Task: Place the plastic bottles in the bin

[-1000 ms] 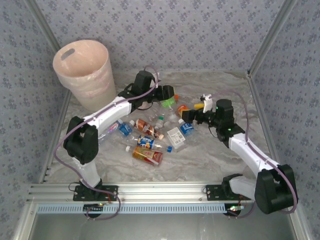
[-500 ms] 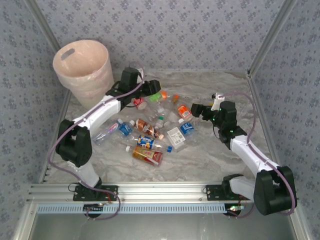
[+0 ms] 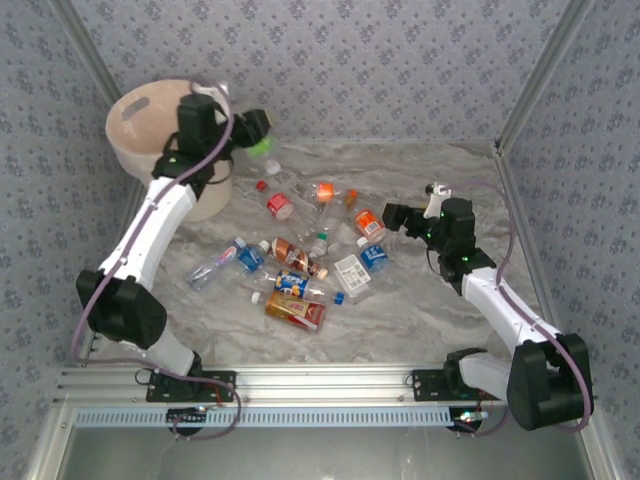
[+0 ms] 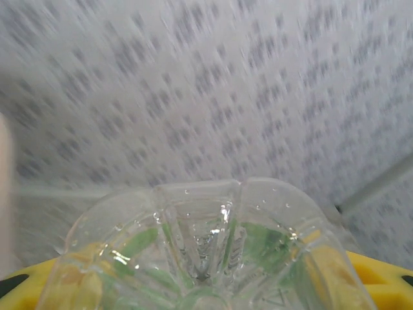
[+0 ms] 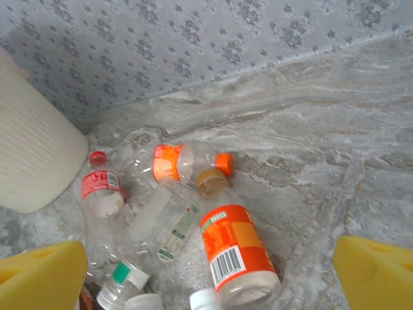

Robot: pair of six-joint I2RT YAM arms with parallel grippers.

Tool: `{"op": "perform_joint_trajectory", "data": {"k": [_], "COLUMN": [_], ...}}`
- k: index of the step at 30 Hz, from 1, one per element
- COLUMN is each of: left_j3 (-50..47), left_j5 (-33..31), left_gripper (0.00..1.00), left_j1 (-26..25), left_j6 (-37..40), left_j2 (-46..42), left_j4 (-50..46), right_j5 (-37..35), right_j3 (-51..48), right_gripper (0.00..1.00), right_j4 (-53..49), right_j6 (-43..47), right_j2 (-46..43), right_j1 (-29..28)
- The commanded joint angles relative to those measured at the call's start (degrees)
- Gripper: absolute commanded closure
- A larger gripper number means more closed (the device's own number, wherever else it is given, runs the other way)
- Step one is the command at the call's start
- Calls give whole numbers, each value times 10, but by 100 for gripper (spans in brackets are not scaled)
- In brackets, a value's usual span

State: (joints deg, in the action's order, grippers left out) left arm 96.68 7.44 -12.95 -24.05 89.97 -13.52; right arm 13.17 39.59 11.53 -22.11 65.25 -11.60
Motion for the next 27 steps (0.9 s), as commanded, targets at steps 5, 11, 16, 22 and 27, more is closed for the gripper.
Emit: {"op": "perform_joint_trajectory", "data": {"k": [5, 11, 16, 22, 27], "left_j3": [77, 146, 206, 195, 172], "left_j5": [-74, -113, -157, -210, -255], "left_gripper": [41, 41, 41, 41, 41], "left_j1": [58, 115, 150, 176, 189], "left_j6": [76, 95, 105, 123, 133], "left_j2": [15, 81, 139, 168, 179], "left_j4": [-3, -15, -50, -88, -112], "right_j5": [19, 17, 11, -7, -23], "right_j3": [33, 35, 35, 39, 38], "right_gripper": [0, 0, 0, 0, 0], "right_j4": [-1, -8, -17, -50, -70], "right_j6": [-21, -22, -22, -23, -22], "right_j2": [1, 1, 0, -4, -9], "right_j1": [-6, -9, -11, -13, -13]}}
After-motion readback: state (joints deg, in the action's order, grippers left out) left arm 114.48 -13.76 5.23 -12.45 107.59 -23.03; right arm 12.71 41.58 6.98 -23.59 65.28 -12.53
